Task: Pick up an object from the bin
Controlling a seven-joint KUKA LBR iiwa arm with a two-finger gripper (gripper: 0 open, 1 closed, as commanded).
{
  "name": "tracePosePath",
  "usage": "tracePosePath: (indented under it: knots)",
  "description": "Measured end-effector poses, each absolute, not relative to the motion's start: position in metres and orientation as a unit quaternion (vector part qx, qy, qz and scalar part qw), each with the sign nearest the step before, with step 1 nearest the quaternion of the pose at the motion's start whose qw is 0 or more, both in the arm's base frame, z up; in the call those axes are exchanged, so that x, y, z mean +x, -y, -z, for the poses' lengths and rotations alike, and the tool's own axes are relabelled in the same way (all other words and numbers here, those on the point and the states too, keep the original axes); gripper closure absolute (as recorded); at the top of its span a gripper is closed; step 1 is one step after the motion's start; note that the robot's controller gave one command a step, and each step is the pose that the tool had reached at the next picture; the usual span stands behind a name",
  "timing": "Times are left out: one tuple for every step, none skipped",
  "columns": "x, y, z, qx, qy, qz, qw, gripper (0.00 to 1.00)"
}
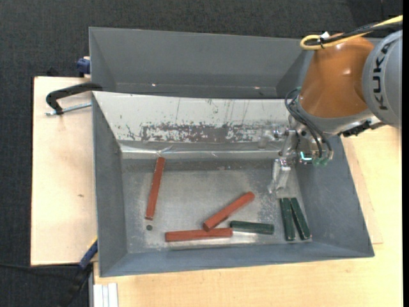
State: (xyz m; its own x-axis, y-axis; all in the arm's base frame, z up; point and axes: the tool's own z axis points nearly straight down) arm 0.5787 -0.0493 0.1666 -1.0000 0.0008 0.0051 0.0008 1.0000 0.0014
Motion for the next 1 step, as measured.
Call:
tracePosePath:
  knots:
    - [0.5804, 0.0492, -0.1702, 0.0, 1.0, 0.0, -0.001, 0.0]
